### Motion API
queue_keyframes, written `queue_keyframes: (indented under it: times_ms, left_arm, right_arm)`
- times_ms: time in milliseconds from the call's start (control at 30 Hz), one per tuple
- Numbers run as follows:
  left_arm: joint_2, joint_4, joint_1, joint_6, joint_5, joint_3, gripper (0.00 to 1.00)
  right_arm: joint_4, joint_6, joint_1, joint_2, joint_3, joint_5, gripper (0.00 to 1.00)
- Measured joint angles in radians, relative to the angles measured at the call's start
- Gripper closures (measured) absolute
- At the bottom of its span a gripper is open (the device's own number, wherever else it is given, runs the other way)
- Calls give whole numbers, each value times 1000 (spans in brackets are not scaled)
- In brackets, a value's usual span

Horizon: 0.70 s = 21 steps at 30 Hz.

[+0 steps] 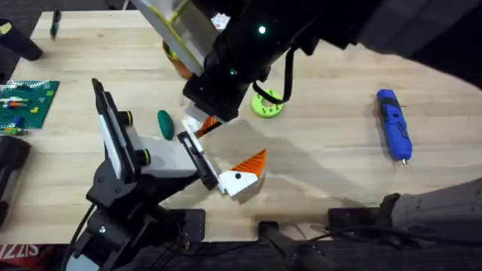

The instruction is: Pick up the gripper from the table and insert it into the empty holder that is missing its gripper. Then pick up a screw, insert it into the mounting hole, and use the screwdriver to tighten it. Finally, clean up the table by picking up the vegetable and placing it into the bucket.

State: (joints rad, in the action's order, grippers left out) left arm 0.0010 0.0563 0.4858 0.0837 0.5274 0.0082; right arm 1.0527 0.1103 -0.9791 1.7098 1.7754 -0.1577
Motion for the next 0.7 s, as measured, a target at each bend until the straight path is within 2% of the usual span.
queue_keyframes:
  times_ms: [600,700]
  left_arm:
    - [0,0,0,0,0,0,10]
    - [3,2,0,18,-4,0,10]
  right_arm:
    - [18,3,0,44,0,-19,992]
    - [13,4,1,59,0,-23,994]
